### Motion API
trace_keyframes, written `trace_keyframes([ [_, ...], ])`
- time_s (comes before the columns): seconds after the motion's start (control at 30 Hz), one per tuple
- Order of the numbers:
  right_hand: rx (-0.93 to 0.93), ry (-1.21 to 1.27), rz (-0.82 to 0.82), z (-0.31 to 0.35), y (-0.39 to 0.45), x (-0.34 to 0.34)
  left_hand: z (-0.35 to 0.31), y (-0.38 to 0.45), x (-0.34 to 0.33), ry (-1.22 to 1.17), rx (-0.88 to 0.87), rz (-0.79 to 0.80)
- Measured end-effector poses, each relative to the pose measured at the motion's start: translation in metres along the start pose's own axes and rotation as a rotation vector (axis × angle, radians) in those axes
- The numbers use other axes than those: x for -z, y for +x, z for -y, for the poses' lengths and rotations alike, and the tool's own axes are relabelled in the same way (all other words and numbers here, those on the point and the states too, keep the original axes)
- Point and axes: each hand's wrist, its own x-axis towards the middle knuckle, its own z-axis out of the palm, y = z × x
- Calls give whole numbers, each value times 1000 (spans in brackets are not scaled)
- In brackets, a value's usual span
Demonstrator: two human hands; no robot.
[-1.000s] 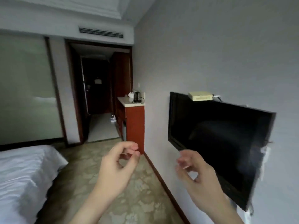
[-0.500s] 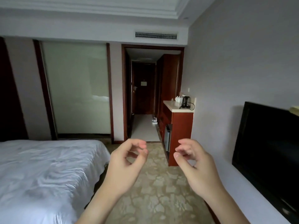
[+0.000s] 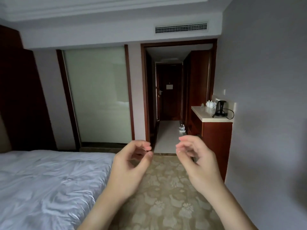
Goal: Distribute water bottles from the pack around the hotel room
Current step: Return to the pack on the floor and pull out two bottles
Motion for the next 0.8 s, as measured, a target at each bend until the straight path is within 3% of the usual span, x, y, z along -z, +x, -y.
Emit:
trace_keyframes([
  [0.27, -3, 11, 117, -119, 131, -48, 105, 123, -25, 91, 16, -54],
  [0.53, 0, -76, 80, -253, 271, -121, 268, 266, -49, 48, 17, -81],
  [0.8, -63, -180, 2, -359, 425, -154, 396, 432, -98, -15, 13, 52],
])
